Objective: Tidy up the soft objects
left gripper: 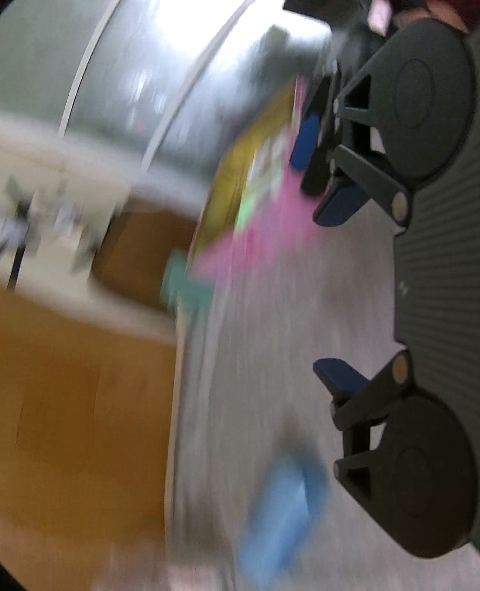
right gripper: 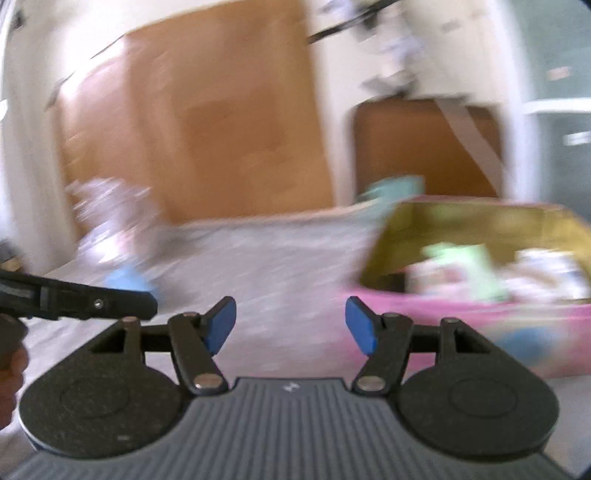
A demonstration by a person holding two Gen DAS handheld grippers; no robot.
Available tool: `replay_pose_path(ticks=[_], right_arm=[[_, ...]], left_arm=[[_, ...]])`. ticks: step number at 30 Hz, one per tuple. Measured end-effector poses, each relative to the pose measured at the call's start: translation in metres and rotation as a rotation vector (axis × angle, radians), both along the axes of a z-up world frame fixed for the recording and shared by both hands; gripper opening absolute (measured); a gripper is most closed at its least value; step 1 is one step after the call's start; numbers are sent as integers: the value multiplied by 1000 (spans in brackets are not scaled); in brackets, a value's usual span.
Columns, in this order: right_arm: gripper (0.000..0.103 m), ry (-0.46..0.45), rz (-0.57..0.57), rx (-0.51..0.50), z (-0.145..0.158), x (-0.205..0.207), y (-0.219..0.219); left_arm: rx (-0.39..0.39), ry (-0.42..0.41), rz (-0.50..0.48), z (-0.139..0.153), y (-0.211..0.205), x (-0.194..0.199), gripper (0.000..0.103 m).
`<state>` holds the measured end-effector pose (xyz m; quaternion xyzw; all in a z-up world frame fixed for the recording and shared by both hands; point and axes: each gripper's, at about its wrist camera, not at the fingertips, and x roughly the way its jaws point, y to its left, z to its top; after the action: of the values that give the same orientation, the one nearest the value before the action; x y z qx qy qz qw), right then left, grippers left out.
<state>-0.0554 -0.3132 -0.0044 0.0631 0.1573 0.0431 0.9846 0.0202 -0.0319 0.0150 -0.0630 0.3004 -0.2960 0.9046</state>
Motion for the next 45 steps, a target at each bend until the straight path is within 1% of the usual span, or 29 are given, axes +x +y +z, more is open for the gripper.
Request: replay_pose_path(ticks=[3, 5, 7, 9, 11, 12, 13, 15, 16, 18, 19, 20, 22, 26, 29, 33, 35, 41, 45], right_arm=[[68, 82, 157, 10, -4, 28, 45], [69, 107, 251, -16, -6, 45, 79], [70, 123, 331, -53, -10, 63, 115], [75, 153, 409, -68, -12, 86, 147], [77, 166, 442, -119, -16, 110, 178], [78, 170, 443, -145, -18, 121, 188], [81, 174, 446, -172, -20, 131, 199], [82, 204, 465, -212, -25, 154, 214], [81, 229, 483, -226, -27, 165, 220], [67, 256, 491, -255, -33, 177, 229], [64, 268, 496, -267, -36, 182, 232], [63, 283, 494, -273, -37, 181, 233], [62, 292, 484, -245, -37, 178, 227], [61, 289, 459, -248, -39, 155, 217], [61, 288, 452, -247, -38, 130, 200], [61, 282, 440, -226, -39, 85, 162], [61, 272, 425, -224, -39, 61, 141], [61, 264, 374, -211, -44, -5, 93], [64, 236, 258, -185, -46, -33, 63]], left_arm=[[21, 7, 186, -12, 65, 6, 81], [20, 5, 299, -20, 101, 10, 81], [-4, 13, 397, -27, 131, 15, 81], [-52, 29, 454, -34, 151, 19, 81], [-70, 32, 490, -39, 160, 24, 81], [-81, 52, 503, -42, 164, 27, 81], [-112, 67, 497, -43, 169, 29, 81], [-135, 79, 486, -44, 173, 31, 82], [-139, 83, 482, -44, 173, 31, 82], [-144, 86, 474, -44, 171, 29, 82], [-141, 87, 472, -44, 170, 29, 82], [-140, 88, 471, -45, 170, 27, 82], [-130, 90, 467, -46, 167, 27, 82], [-72, 83, 464, -48, 159, 31, 83], [-3, 72, 459, -46, 147, 30, 83], [123, 52, 461, -45, 126, 27, 83], [164, 58, 461, -45, 118, 26, 83], [223, 56, 460, -46, 99, 22, 83], [249, 55, 444, -46, 83, 18, 86]])
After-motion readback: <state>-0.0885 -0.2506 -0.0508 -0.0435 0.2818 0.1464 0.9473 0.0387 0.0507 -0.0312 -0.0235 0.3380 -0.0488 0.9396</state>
